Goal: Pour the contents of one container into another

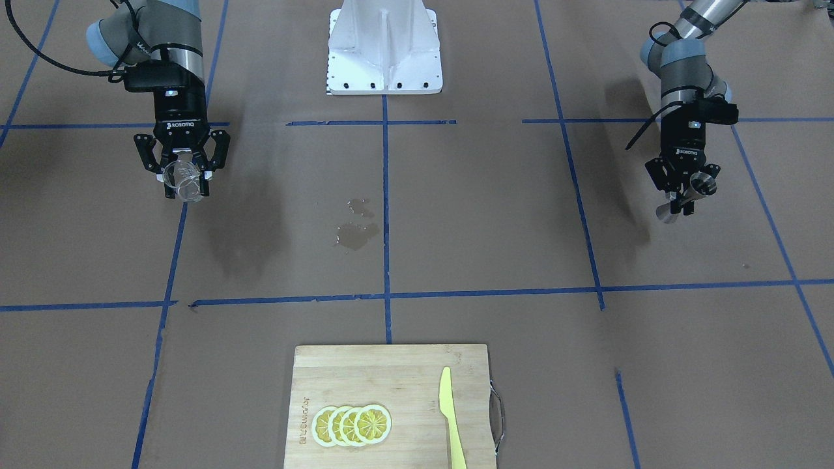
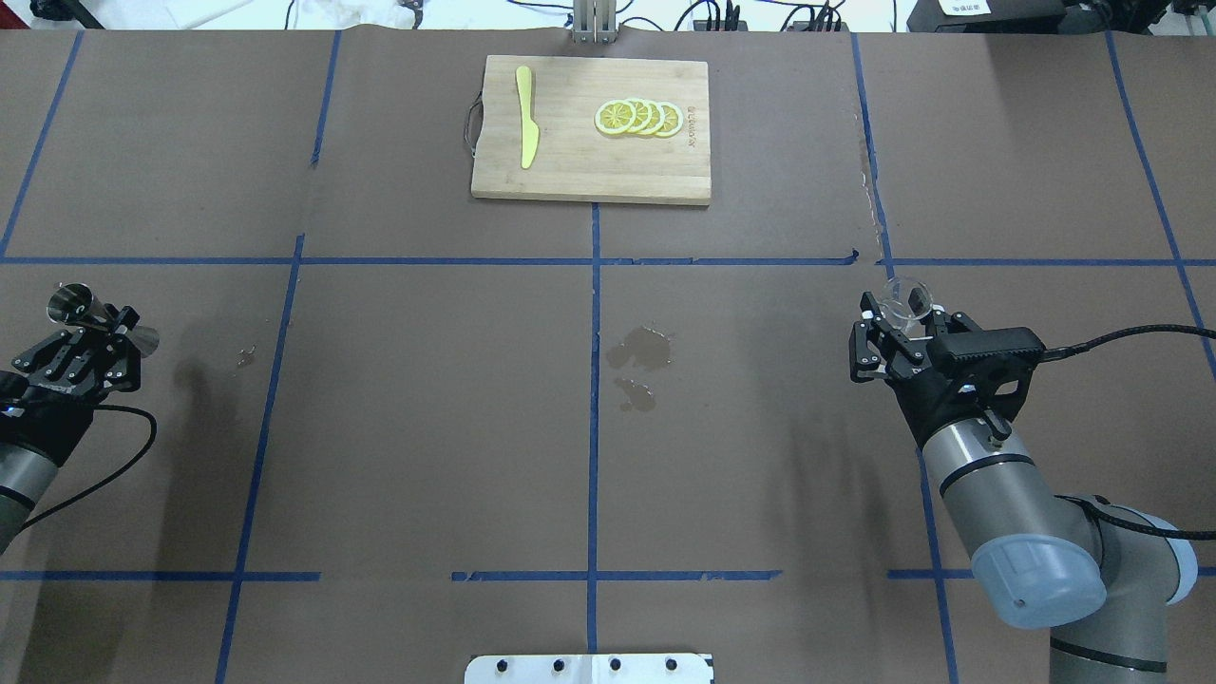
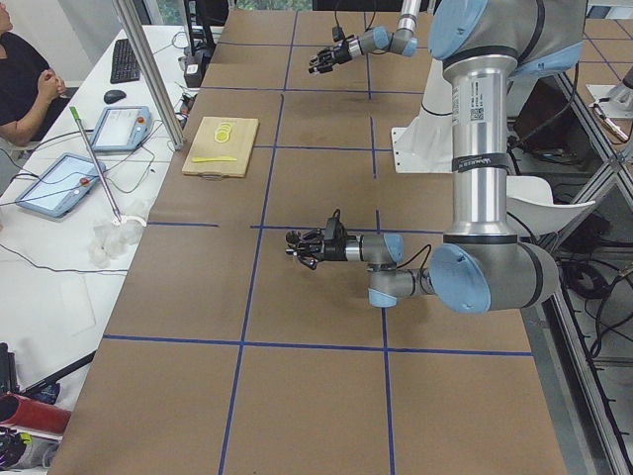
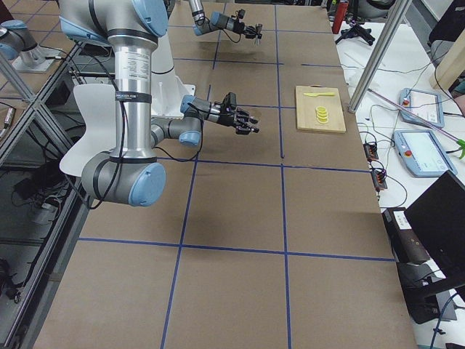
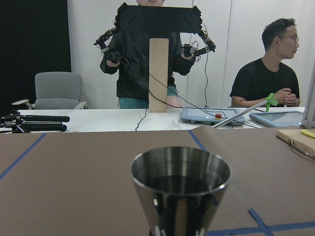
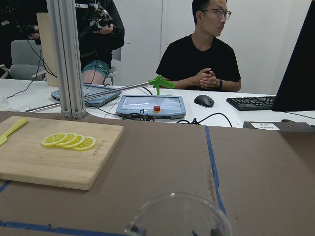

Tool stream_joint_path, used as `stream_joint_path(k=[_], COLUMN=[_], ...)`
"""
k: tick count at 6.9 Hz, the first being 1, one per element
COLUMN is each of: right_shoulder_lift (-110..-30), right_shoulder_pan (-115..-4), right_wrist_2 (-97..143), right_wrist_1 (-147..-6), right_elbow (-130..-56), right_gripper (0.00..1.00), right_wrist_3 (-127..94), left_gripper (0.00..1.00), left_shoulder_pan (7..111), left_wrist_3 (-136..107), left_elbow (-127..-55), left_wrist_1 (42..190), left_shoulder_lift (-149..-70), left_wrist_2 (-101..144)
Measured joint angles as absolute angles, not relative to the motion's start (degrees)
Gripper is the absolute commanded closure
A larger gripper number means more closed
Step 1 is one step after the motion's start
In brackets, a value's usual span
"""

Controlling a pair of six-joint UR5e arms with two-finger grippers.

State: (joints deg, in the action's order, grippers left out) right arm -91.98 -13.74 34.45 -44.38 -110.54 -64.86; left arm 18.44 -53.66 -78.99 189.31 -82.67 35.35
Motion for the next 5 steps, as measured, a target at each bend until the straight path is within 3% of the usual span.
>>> stream_joint_path(k=[5], right_shoulder_lift=[-91.66], right_shoulder_pan=[-13.71], right_wrist_2=[34.45], right_wrist_1=[-44.38], right_elbow=[-110.24], right_gripper=[1.00], right_wrist_3=[-64.86], left_gripper=[1.00], left_shoulder_pan=[16.03], left_wrist_3=[-54.26], left_elbow=[-78.49], left_wrist_1=[188.44], left_shoulder_lift=[-82.10], left_wrist_2=[35.92])
